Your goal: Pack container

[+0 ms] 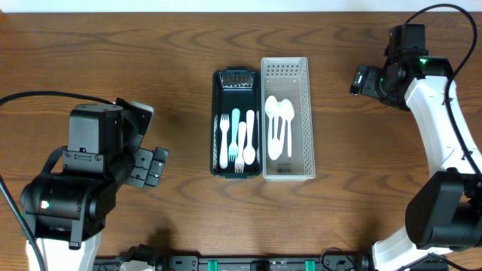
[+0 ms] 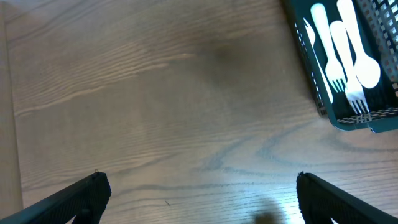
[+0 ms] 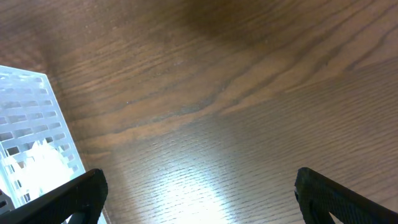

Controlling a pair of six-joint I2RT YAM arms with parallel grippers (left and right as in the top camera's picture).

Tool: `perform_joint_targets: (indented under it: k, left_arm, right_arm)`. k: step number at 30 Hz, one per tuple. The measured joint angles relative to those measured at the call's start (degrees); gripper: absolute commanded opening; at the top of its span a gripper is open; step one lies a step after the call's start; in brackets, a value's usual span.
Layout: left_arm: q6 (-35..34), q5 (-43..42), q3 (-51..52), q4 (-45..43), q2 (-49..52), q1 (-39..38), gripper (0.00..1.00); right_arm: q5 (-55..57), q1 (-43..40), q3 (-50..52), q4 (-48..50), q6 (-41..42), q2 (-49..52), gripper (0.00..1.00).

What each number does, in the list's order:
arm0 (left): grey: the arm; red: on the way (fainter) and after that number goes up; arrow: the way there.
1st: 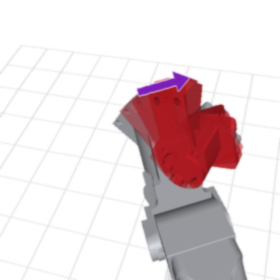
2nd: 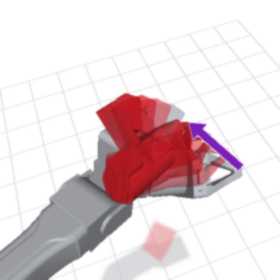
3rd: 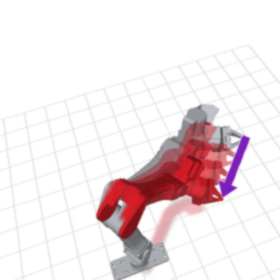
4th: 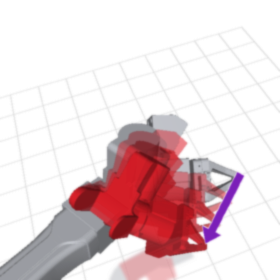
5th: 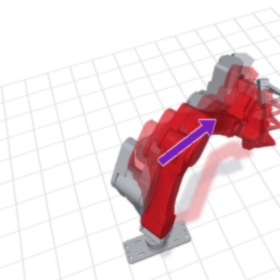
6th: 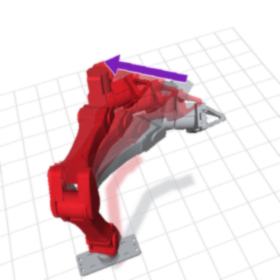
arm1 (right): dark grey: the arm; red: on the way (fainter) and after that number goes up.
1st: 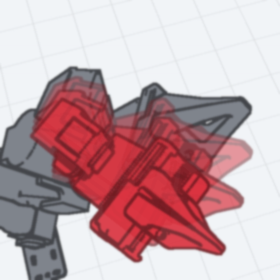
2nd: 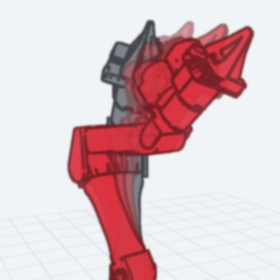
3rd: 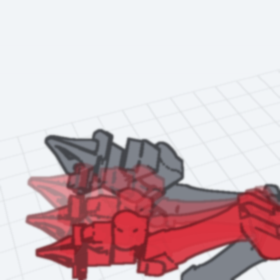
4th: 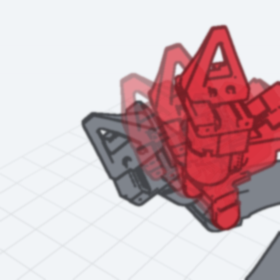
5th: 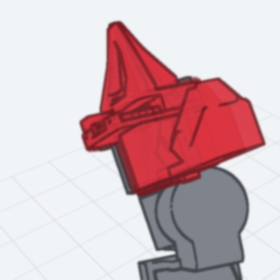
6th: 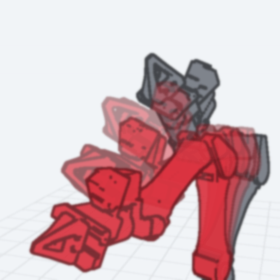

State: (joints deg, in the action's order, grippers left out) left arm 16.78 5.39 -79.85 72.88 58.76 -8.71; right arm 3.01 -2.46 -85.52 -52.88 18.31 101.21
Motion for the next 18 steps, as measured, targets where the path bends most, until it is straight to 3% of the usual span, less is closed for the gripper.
perform_joint_targets:
  k: [4, 9, 18]
  left_arm:
    - [0.0, -1.11, 0.96, -5.99, -1.05, 0.17, 0.98]
    - [0.0, -4.72, 8.26, -21.77, -7.13, 2.69, 0.98]
    - [-0.02, -10.93, 34.21, -40.72, -24.76, 6.47, 0.98]
  right_arm:
    - [0.02, 0.0, 0.0, 0.0, 0.0, 0.0, 0.99]
    - [0.0, 0.0, 0.0, 0.02, 0.0, 0.0, 0.99]
    - [0.0, 0.0, 0.0, 0.04, 0.0, 0.0, 0.99]
